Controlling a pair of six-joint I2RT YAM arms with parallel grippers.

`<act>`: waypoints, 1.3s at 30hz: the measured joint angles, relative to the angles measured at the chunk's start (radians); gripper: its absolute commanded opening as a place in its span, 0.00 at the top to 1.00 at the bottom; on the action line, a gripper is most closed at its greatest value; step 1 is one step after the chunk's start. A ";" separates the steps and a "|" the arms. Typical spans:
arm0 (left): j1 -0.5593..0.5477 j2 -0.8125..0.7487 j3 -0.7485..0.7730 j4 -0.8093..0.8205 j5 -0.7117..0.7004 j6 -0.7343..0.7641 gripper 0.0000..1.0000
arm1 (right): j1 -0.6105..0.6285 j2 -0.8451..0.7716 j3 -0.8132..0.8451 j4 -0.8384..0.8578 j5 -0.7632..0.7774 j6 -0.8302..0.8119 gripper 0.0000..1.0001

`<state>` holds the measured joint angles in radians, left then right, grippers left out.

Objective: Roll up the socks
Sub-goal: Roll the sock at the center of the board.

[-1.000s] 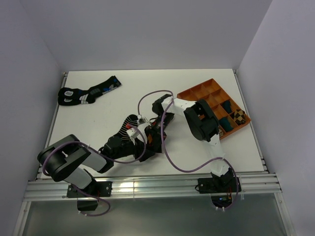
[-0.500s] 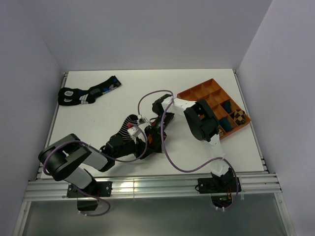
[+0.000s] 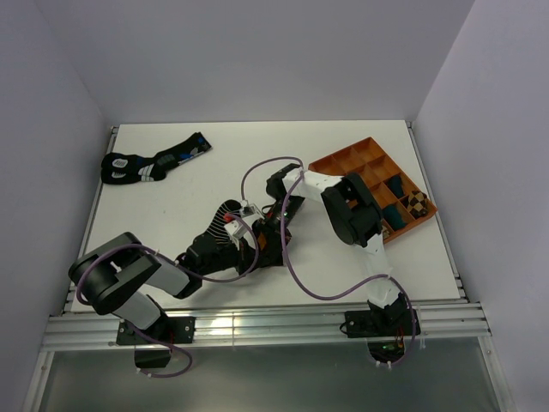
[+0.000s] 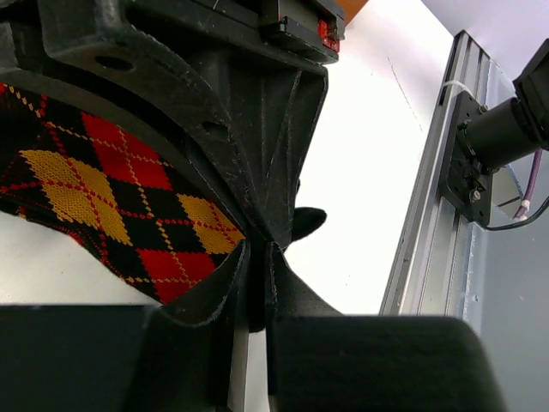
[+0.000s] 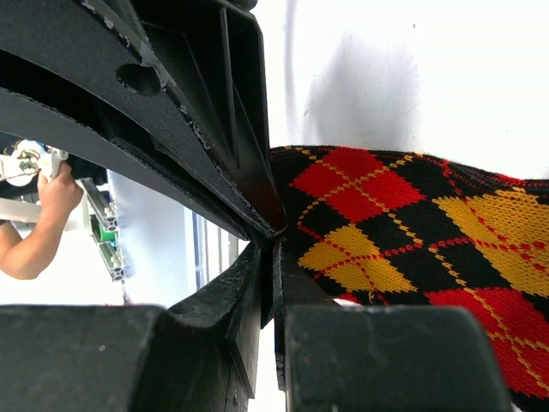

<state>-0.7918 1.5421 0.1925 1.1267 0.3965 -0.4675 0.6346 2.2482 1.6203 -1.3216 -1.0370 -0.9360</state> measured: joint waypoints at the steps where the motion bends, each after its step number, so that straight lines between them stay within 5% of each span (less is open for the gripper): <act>1: 0.000 0.000 0.000 0.000 0.000 0.000 1.00 | 0.000 0.000 0.000 0.000 0.000 0.000 0.88; 4: 0.000 0.000 0.000 0.000 0.000 0.000 1.00 | 0.000 0.000 0.000 0.000 0.000 0.003 0.87; 11: 0.000 0.014 0.001 -0.002 -0.001 -0.010 1.00 | -0.002 -0.009 -0.021 0.026 0.013 0.064 0.58; 14: 0.000 0.019 0.001 -0.010 -0.002 -0.024 1.00 | -0.004 -0.056 -0.088 0.101 0.042 0.131 0.54; 26: 0.000 0.026 0.054 -0.131 -0.022 -0.127 1.00 | -0.054 -0.381 -0.328 0.483 0.263 0.418 0.57; 39: 0.000 0.047 0.225 -0.451 -0.035 -0.315 1.00 | -0.081 -0.772 -0.651 0.830 0.455 0.441 0.63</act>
<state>-0.7918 1.5887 0.4171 0.6762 0.3618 -0.7830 0.5537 1.4765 0.9695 -0.4911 -0.5816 -0.4950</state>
